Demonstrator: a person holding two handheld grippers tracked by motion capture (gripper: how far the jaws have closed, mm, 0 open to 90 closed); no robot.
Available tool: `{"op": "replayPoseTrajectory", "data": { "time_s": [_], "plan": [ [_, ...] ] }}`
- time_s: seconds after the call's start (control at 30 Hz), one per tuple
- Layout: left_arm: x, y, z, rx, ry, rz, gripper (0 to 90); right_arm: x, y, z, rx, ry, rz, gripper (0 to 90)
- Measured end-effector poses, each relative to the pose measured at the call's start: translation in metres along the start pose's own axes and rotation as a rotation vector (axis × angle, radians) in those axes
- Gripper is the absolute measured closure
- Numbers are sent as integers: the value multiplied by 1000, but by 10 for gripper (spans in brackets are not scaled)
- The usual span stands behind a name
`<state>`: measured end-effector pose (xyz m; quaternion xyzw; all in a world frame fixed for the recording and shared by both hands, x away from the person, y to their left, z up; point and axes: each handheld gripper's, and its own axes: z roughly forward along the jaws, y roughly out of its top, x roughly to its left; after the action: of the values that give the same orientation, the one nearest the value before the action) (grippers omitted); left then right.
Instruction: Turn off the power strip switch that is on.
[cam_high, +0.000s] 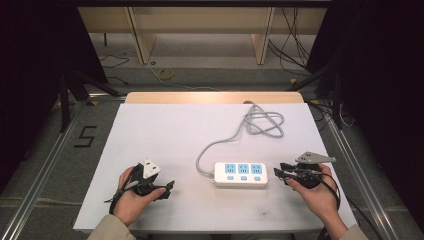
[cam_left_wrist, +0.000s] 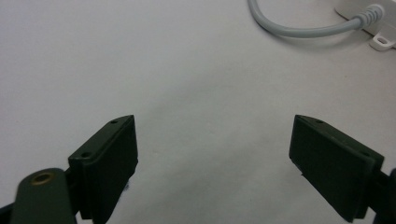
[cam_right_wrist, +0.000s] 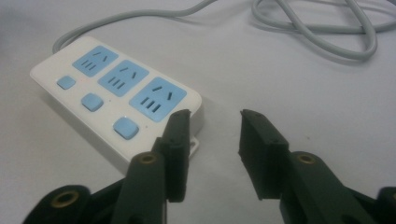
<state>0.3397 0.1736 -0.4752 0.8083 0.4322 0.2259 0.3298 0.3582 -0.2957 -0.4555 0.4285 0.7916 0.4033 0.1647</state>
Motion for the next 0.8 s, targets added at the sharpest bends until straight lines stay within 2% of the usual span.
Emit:
{"op": "replayPoseTrajectory", "data": {
  "time_s": [0.03, 0.07, 0.13, 0.17, 0.33, 0.43, 0.67, 0.8],
  "plan": [
    [0, 0, 0, 1, 2, 2, 151, 0, 0, 0, 0, 0, 0, 648],
    [0, 0, 0, 1, 4, 1, 151, 1, 1, -1, 2, -1, -11, 699],
    [1, -1, 0, -1, 7, 1, 152, 1, 2, -2, 3, -3, -18, 722],
    [0, -1, 0, 0, 8, 0, 153, 2, 3, -3, 6, 0, -28, 772],
    [0, -1, 0, -3, 11, -1, 153, 6, 6, -4, 11, -3, -58, 892],
    [0, -1, 0, -5, 9, -3, 153, 6, 7, -4, 11, -2, -53, 900],
    [1, -1, 0, -4, 13, -4, 154, 10, 11, -2, 17, -8, -97, 900],
    [1, -1, 0, -7, 17, -3, 154, 13, 13, -1, 25, -13, -105, 900]
  ]
}}
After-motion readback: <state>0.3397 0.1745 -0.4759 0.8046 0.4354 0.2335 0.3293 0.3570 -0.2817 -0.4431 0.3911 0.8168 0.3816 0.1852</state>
